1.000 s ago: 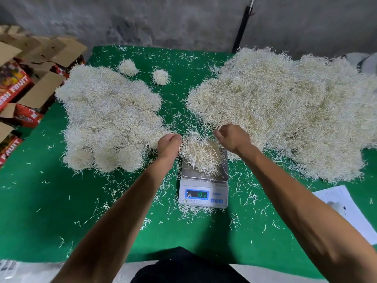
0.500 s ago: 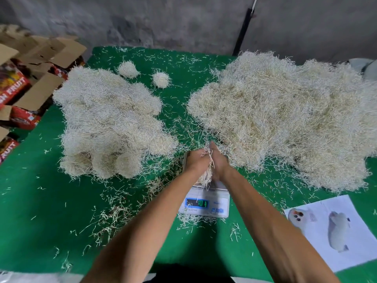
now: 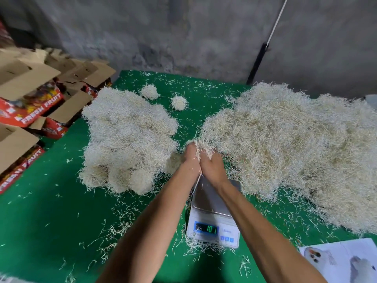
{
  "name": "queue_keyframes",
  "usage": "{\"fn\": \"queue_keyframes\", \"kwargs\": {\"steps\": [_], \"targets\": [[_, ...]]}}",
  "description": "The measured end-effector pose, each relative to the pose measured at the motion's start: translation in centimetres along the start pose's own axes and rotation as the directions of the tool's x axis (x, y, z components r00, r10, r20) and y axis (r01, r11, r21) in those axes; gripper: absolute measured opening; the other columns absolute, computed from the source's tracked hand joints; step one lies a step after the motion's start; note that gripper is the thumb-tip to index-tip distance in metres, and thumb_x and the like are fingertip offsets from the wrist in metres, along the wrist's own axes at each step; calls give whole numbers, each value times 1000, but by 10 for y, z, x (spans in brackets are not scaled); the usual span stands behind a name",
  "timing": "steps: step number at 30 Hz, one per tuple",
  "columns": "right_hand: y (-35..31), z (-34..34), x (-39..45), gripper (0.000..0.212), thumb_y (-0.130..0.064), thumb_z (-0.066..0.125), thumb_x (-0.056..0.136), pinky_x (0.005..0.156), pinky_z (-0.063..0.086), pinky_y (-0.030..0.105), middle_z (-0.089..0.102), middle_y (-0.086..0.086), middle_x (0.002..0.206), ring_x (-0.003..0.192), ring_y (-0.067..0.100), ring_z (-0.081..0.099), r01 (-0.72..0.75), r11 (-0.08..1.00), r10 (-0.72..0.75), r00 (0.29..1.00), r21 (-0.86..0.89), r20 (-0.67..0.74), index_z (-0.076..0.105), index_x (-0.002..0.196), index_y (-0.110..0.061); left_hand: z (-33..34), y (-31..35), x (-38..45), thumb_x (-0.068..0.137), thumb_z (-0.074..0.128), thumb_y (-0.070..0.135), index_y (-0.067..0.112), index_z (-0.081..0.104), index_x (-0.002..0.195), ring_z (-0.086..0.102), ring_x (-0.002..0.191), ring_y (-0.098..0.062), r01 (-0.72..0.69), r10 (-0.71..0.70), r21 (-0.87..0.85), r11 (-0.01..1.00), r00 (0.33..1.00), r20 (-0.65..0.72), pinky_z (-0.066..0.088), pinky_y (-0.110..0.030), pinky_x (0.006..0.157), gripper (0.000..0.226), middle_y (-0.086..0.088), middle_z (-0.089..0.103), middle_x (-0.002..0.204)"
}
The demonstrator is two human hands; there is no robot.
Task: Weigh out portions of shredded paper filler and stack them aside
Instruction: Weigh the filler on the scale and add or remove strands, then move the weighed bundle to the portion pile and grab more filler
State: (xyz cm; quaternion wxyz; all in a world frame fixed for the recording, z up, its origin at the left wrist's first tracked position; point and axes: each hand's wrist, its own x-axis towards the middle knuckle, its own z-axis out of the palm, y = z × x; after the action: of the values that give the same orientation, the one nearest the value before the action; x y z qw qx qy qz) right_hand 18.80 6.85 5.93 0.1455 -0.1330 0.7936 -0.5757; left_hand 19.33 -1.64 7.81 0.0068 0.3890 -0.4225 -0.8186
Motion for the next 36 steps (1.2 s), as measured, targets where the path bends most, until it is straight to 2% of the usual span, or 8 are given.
{"fn": "queue_keyframes", "kwargs": {"steps": [6, 11, 14, 18, 23, 27, 32, 36], "targets": [[-40, 6, 30, 65, -60, 36, 107, 113, 37, 38, 39, -4, 160, 137, 10, 43, 43, 988, -36, 998, 146, -49, 26, 162, -27, 1, -5, -5, 109, 38, 32, 5, 61, 126, 68, 102, -24, -75, 72, 74, 994, 996, 50, 55, -42, 98, 38, -20, 64, 128], [-34, 3, 38, 41, -31, 40, 111, 117, 36, 30, 49, 3, 156, 141, 12, 44, 377, 906, -361, 925, -191, 115, 61, 141, -13, -22, 35, -10, 101, 43, 55, 4, 69, 108, 76, 75, -26, -47, 117, -430, 901, 984, 136, 62, -35, 62, 58, -21, 75, 90], [-37, 32, 32, 49, -32, 33, 106, 118, 34, 35, 51, 6, 154, 139, 11, 44, 614, 733, -559, 789, -291, 256, 54, 147, -14, -24, 26, -19, 108, 45, 28, 0, 62, 121, 67, 93, -15, -198, 248, -467, 862, 967, 49, 55, -18, 90, 35, -20, 69, 97], [-36, 23, 46, 42, -35, 42, 111, 122, 28, 55, 48, 4, 157, 145, 19, 41, 471, 787, -450, 880, -398, 150, 54, 148, -18, -45, 37, -17, 110, 24, 46, 5, 56, 125, 72, 77, -23, 65, -27, -186, 980, 979, 200, 62, -37, 69, 54, -17, 71, 94], [-23, 69, 15, 44, -39, 39, 110, 128, 22, 40, 45, -3, 159, 152, 14, 34, 647, 736, -598, 759, -198, 256, 56, 146, -21, -77, 29, -14, 111, 30, 40, 18, 55, 135, 60, 124, -7, -237, 239, -152, 960, 971, -5, 52, -25, 100, 41, 1, 63, 121], [-37, 63, 35, 39, -32, 50, 109, 116, 43, 46, 58, 2, 149, 136, 13, 54, 454, 881, -429, 886, -134, 179, 61, 142, -15, -80, 37, -13, 107, 39, 42, 5, 57, 133, 62, 121, -35, -247, 238, 101, 964, 967, 89, 48, -49, 107, 49, -19, 65, 113], [-31, 108, 3, 35, -27, 41, 109, 120, 35, 41, 62, 0, 141, 136, 16, 51, 650, 753, -615, 751, -102, 241, 70, 126, -15, -130, 30, -23, 110, 33, 33, 20, 66, 121, 67, 75, 4, -450, 486, 285, 846, 871, -69, 43, 1, 52, 37, 11, 71, 94], [-26, 115, 20, 34, -30, 30, 113, 82, 48, 46, 54, -3, 89, 86, 16, 53, 474, 875, -438, 862, -96, 255, 55, 96, -15, -140, 12, 2, 109, 42, 26, 2, 56, 130, 64, 117, -24, -271, 267, 314, 910, 962, 55, 58, -27, 89, 35, -12, 68, 123]]}}
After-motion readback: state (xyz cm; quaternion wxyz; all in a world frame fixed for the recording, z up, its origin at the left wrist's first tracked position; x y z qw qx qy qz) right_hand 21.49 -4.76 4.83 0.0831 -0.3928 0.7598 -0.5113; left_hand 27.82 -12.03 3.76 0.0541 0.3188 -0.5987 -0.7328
